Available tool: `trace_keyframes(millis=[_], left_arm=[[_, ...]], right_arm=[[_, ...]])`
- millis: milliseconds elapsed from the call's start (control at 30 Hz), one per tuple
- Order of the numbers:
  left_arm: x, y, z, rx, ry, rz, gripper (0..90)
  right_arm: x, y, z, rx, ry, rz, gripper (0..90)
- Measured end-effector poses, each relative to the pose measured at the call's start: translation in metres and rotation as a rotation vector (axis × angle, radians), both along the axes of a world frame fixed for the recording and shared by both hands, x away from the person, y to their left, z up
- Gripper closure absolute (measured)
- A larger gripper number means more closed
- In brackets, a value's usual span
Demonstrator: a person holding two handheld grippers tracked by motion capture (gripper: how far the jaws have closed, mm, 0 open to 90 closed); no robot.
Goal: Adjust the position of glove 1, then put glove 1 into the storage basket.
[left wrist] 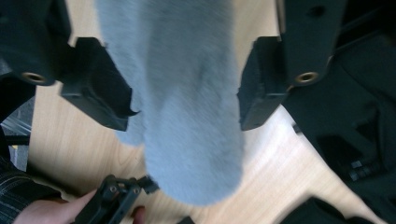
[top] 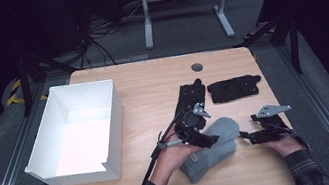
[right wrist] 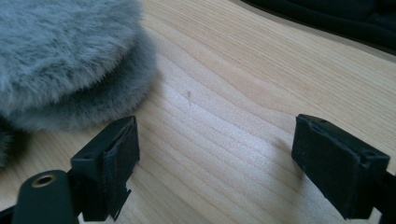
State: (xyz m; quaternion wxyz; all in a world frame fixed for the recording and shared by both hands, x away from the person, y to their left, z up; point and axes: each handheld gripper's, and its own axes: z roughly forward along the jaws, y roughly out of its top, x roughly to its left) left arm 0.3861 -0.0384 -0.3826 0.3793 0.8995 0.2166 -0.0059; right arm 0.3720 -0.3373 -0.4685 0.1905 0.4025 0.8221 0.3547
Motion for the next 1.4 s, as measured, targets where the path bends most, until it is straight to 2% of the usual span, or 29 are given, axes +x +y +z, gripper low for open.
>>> trace_keyframes(millis=[100, 167, 333, 633, 700, 800, 900, 1133, 1267, 1400], left_arm=[[0.011, -0.001, -0.003, -0.007, 0.007, -0.02, 28.1], [0.016, -0.002, -0.007, -0.025, 0.025, -0.032, 24.9], [0.024, -0.008, -0.019, 0.002, 0.045, -0.043, 20.8], [0.025, -0.022, -0.039, 0.112, 0.076, -0.072, 15.7], [0.024, -0.023, -0.041, 0.123, 0.074, -0.077, 15.1], [0.023, -0.028, -0.048, 0.168, 0.083, -0.087, 13.2], [0.024, -0.031, -0.052, 0.187, 0.09, -0.087, 11.5], [0.027, -0.034, -0.061, 0.214, 0.129, -0.102, 11.3], [0.027, -0.035, -0.062, 0.216, 0.125, -0.121, 12.2], [0.026, -0.036, -0.061, 0.203, 0.125, -0.161, 23.5]], right_arm=[[0.0, 0.0, 0.0, 0.0, 0.0, 0.0, 15.5], [0.0, 0.0, 0.0, 0.0, 0.0, 0.0, 15.5], [0.0, 0.0, 0.0, 0.0, 0.0, 0.001, 15.5], [0.0, 0.0, 0.0, 0.0, 0.0, 0.001, 15.5], [0.0, 0.0, 0.0, 0.001, 0.001, 0.001, 15.5], [0.0, 0.0, 0.0, 0.0, 0.0, 0.002, 15.5], [0.0, 0.0, 0.0, 0.0, 0.0, 0.002, 15.5], [0.0, 0.0, 0.0, 0.0, 0.0, 0.002, 15.5], [0.0, 0.0, 0.0, 0.0, 0.0, 0.003, 15.5], [0.0, 0.0, 0.0, -0.001, 0.0, 0.003, 15.5]])
